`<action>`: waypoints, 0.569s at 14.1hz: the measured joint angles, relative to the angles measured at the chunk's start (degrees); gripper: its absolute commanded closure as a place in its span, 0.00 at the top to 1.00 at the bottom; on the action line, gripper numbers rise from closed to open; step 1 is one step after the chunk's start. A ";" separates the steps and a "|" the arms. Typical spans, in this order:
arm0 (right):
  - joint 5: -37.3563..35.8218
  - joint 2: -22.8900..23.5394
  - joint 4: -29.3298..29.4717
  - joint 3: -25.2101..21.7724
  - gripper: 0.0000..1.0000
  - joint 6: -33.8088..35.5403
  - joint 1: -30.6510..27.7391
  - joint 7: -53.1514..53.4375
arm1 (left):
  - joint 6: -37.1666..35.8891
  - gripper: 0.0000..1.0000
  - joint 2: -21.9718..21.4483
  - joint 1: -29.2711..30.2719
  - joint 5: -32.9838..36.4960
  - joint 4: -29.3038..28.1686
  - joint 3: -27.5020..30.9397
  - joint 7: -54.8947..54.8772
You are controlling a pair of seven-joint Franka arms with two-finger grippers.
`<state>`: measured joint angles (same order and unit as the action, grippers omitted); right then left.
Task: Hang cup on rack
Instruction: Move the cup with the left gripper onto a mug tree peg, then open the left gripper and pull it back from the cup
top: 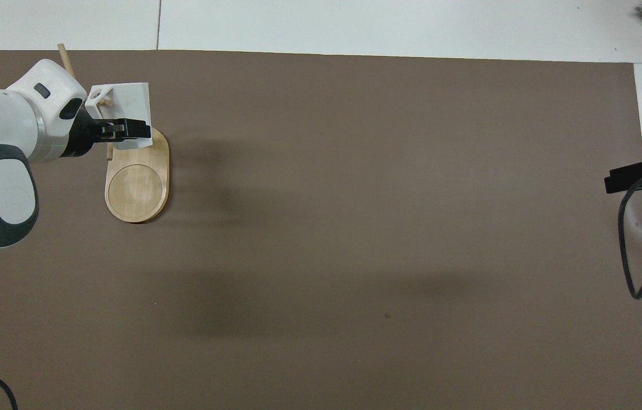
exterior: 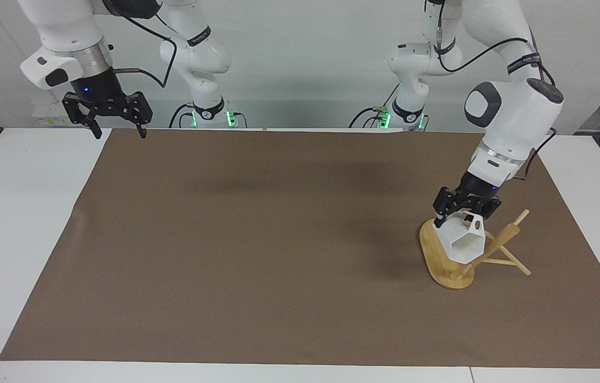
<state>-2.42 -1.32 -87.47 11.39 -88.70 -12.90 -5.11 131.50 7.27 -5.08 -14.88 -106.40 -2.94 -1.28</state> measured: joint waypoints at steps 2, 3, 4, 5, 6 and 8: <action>0.00 0.00 0.00 0.02 1.00 -0.01 0.03 0.00 | -0.02 0.48 0.01 0.20 0.00 0.01 -0.01 0.02; 0.00 0.00 0.00 -0.18 1.00 -0.01 0.15 0.00 | -0.03 0.71 0.01 0.20 0.00 0.02 -0.02 0.05; 0.00 0.00 0.00 -1.09 1.00 -0.01 0.73 0.00 | -0.03 0.86 0.01 0.23 0.00 0.04 -0.02 0.12; 0.00 0.00 0.00 -2.59 1.00 -0.01 1.73 0.00 | -0.03 0.92 0.01 0.33 0.00 0.07 0.00 0.16; 0.00 0.00 0.00 -4.63 1.00 -0.01 3.15 0.00 | -0.03 0.94 0.00 0.49 0.00 0.16 0.06 0.17; 0.00 0.00 0.00 -8.08 1.00 -0.02 5.90 0.00 | -0.04 1.00 0.00 1.05 0.03 0.42 0.03 0.17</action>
<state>-2.43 -1.32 -87.48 3.31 -88.72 -6.99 -5.11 131.46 7.27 -4.04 -14.85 -105.98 -2.91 -1.11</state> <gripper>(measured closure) 0.000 0.053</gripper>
